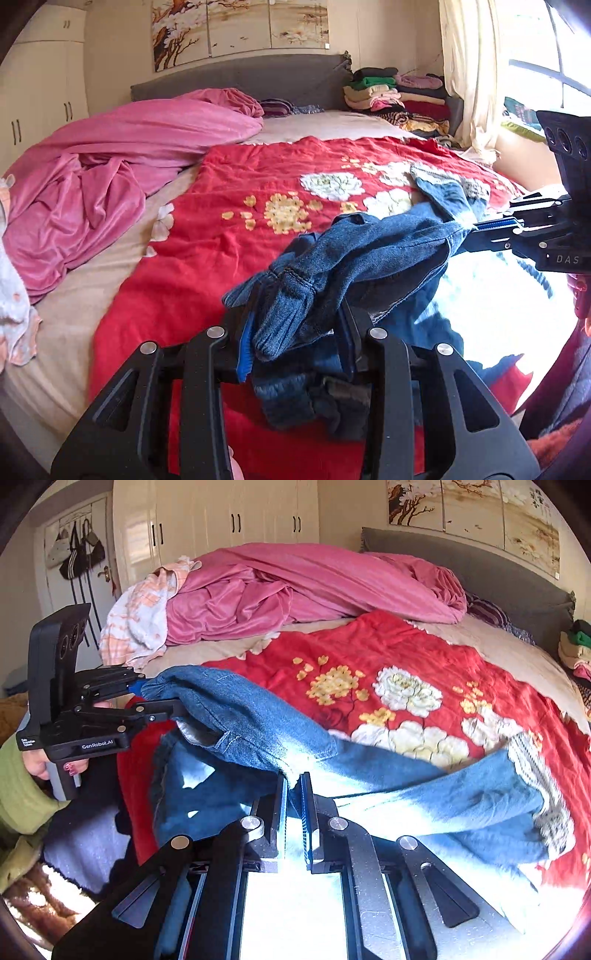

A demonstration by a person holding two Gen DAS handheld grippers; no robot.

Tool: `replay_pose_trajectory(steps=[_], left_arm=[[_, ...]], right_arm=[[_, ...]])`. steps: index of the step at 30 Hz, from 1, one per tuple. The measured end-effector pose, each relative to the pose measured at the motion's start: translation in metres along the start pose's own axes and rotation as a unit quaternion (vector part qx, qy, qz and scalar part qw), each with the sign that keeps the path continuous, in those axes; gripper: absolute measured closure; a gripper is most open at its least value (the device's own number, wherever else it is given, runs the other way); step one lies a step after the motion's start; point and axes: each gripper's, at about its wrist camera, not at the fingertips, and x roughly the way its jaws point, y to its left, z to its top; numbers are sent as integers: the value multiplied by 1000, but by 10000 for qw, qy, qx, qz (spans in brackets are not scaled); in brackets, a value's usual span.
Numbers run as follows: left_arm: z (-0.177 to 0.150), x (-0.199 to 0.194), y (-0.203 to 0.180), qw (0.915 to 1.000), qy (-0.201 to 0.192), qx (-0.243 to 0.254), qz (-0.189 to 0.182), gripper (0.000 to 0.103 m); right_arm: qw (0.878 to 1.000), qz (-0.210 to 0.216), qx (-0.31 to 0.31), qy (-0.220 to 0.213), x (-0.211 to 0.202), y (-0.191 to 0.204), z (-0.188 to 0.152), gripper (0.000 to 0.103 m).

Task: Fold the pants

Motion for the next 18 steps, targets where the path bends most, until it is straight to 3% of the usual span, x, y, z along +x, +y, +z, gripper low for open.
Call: replay_pose_trajectory(steps=[8, 12, 18], left_arm=[[-32, -10, -4, 9985, 501, -95, -217, 72], [-37, -10, 3, 9962, 760, -316, -272, 60], [-42, -31, 19, 9913, 948, -727, -545, 59]], right_arm=[[9982, 282, 494, 178, 1, 30, -55, 97], [9968, 376, 610, 363, 10, 34, -68, 94], [9969, 348, 605, 373, 10, 39, -73, 91]])
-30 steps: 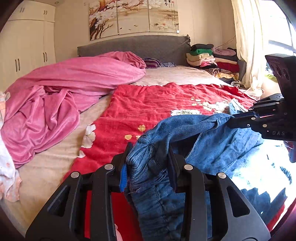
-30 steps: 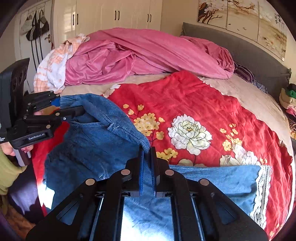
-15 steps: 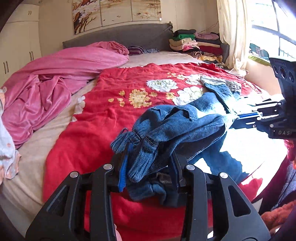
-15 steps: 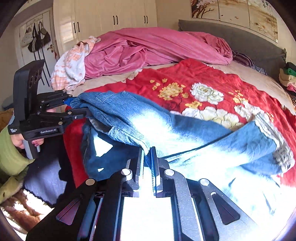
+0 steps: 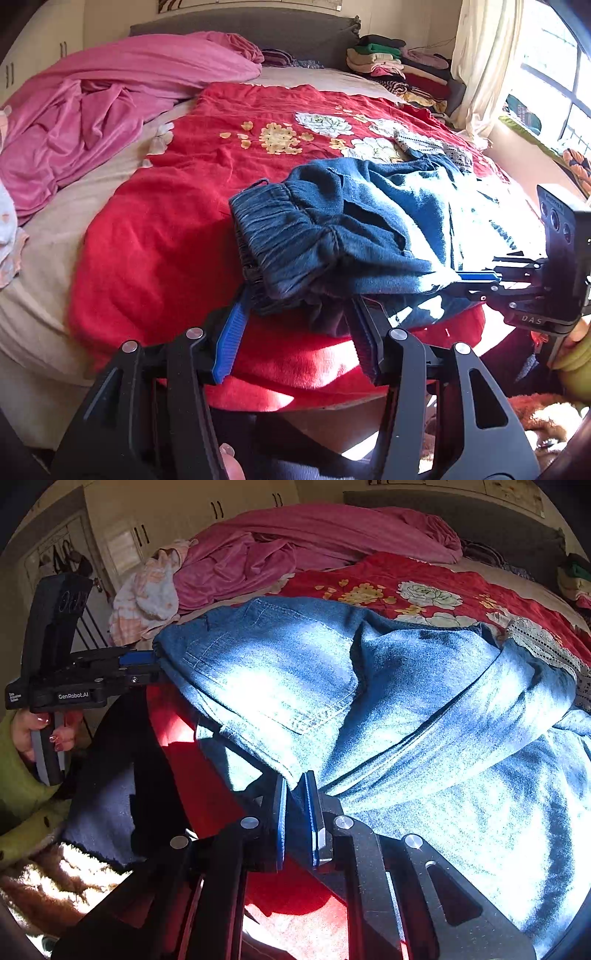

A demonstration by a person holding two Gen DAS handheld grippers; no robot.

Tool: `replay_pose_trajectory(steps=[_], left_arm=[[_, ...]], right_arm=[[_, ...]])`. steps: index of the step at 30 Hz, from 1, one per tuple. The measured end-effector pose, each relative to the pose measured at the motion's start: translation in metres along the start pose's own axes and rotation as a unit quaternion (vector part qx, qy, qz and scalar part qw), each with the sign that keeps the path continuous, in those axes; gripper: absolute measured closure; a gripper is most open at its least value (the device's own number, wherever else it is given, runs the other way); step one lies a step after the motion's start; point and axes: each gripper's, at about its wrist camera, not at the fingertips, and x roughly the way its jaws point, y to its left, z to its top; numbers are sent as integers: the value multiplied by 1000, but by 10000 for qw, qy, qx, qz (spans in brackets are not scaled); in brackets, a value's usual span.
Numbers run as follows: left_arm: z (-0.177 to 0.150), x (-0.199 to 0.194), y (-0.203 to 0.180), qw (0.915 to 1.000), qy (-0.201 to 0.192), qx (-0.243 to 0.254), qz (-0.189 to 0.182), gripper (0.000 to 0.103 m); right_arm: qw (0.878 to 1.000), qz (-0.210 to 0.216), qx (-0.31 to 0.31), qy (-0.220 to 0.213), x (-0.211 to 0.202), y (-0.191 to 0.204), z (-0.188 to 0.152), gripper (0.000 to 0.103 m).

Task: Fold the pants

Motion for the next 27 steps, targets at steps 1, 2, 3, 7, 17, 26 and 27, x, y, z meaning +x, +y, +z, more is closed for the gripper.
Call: replay_pose_trajectory(steps=[1, 2, 3, 7, 17, 26, 27], left_arm=[[-1, -6, 2, 10000, -13, -31, 12, 59], [0, -11, 3, 9999, -43, -64, 70, 59], [2, -17, 3, 9998, -103, -100, 128, 59], [25, -36, -9, 9985, -476, -177, -221, 59], [34, 34, -62, 9981, 218, 566, -109, 73], [10, 56, -47, 9967, 647, 492, 51, 73], [9, 57, -47, 9967, 633, 499, 48, 73]], right_arm=[[10000, 7, 23, -16, 0, 0, 1, 91], [10000, 26, 39, -6, -1, 0, 0, 90], [10000, 33, 47, -4, 0, 0, -1, 89], [9999, 35, 115, -33, -1, -1, -2, 88], [9979, 123, 416, -484, -48, -5, 1, 86], [9982, -227, 379, -397, -29, -4, 33, 71], [9981, -332, 438, -262, -21, -6, 34, 69]])
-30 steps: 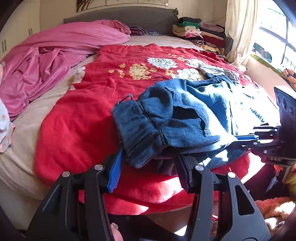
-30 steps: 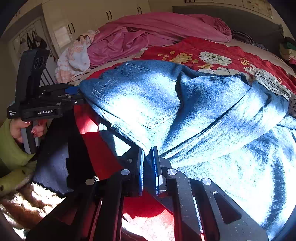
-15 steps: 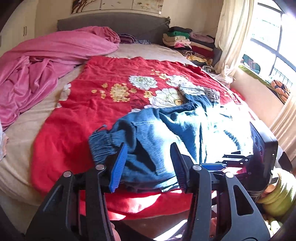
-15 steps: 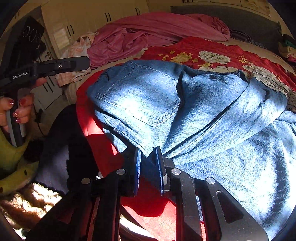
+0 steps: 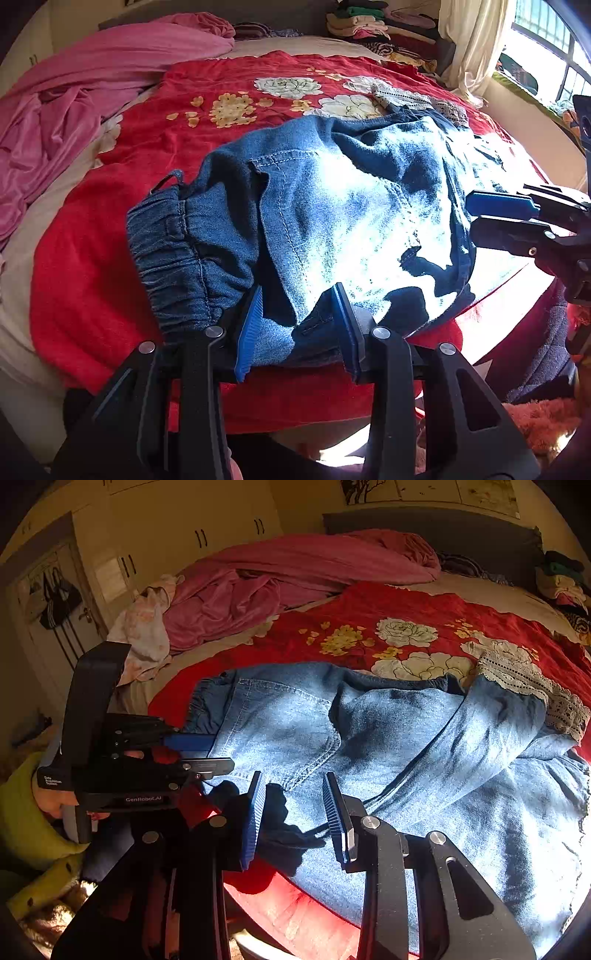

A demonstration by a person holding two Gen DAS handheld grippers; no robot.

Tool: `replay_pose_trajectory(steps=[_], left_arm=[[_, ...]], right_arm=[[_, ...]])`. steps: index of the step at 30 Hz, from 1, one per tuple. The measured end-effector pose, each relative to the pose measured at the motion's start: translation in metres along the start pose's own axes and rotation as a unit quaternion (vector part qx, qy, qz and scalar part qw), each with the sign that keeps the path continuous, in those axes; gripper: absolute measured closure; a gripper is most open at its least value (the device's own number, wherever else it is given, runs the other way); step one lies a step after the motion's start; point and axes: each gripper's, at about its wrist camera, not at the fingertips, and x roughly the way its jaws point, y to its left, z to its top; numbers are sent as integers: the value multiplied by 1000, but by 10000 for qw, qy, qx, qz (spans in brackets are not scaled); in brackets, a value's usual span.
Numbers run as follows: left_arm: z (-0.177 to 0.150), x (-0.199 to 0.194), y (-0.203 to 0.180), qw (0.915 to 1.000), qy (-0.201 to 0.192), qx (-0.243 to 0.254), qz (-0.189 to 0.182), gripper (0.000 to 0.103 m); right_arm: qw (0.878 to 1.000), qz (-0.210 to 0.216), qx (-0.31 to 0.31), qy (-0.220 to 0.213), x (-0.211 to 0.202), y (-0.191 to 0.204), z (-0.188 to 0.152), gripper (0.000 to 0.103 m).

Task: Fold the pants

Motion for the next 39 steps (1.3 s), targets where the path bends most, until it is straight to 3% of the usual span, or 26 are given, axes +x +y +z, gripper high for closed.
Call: replay_pose_trajectory(steps=[5, 11, 16, 22, 29, 32, 39], left_arm=[[-3, 3, 3, 9999, -64, -80, -79, 72], [-2, -2, 1, 9996, -209, -175, -92, 73], [4, -43, -4, 9972, -703, -132, -215, 71], [28, -66, -30, 9925, -995, 86, -711, 61], [45, -22, -80, 9850, -461, 207, -1650, 61], [51, 2, -100, 9812, -270, 310, -1888, 66], [70, 48, -108, 9794, 56, -27, -2016, 71]], right_arm=[[9970, -355, 265, 629, 37, -12, -15, 67], [9974, -71, 710, 38, -2, -24, -15, 64], [9914, -467, 1107, -527, -50, -53, -11, 51], [9804, -963, 1510, -822, -75, -89, -10, 47], [9759, -1332, 1557, -753, -77, -119, 15, 41], [9776, -1457, 1404, -588, -65, -130, 37, 39], [9812, -1612, 1054, -78, -13, -152, 89, 36]])
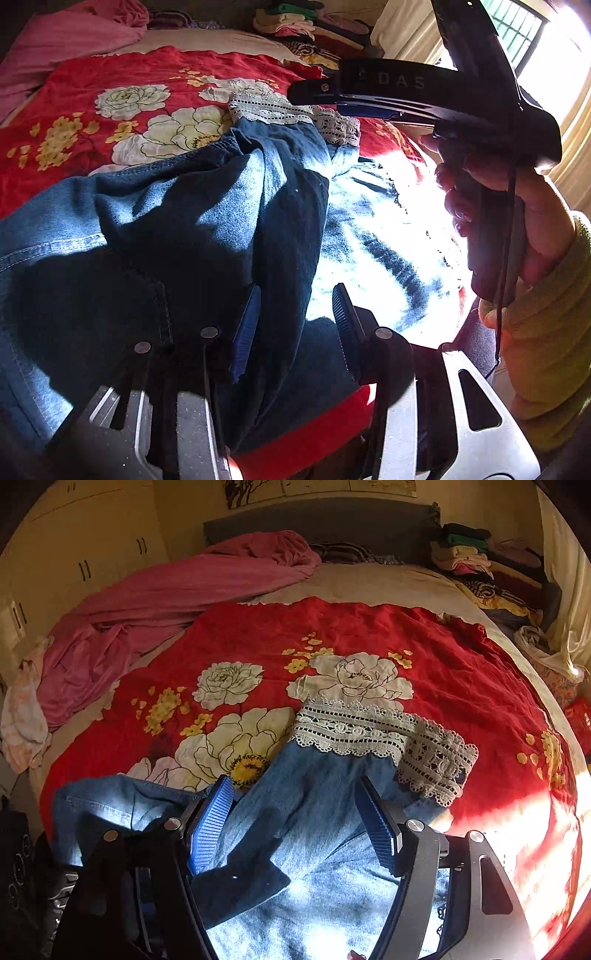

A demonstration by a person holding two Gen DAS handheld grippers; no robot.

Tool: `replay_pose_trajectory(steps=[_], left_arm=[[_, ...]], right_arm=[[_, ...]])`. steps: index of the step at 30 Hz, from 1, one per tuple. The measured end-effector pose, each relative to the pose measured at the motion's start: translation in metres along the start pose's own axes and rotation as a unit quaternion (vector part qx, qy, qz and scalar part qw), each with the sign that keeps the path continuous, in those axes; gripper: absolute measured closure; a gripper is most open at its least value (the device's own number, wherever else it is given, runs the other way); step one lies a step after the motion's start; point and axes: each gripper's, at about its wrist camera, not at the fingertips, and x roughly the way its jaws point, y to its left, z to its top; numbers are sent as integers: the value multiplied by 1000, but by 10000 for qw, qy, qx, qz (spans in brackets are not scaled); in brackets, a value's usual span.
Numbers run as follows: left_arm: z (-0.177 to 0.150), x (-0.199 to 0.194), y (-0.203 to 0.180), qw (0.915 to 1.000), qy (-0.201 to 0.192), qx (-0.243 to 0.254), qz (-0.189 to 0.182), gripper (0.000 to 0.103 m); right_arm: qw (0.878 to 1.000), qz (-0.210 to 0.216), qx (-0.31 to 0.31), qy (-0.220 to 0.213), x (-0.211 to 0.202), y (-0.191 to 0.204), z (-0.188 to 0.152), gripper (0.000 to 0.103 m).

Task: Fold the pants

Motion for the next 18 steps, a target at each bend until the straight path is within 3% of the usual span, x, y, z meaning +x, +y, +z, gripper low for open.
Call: replay_pose_trajectory(steps=[5, 8, 13, 14, 16, 18], left_arm=[[-1, 21, 14, 9989, 77, -454, -35, 81], [-3, 21, 12, 9993, 0, -372, -26, 83], [-3, 22, 9, 9997, -29, -257, -20, 83], [-3, 22, 8, 9997, -41, -234, -16, 83], [-3, 21, 8, 9998, -60, -197, -29, 83], [-2, 19, 8, 9997, -78, -219, -77, 83]], right_arm=[[9988, -251, -379, 185, 45, 7, 25, 33], [9966, -565, -453, 388, 70, 7, 37, 33], [9954, -505, -80, 816, 114, -8, 49, 36], [9945, -545, -105, 883, 121, -10, 49, 42], [9926, -628, -295, 992, 131, -13, 45, 73], [9950, -369, -64, 925, 125, -23, 41, 88]])
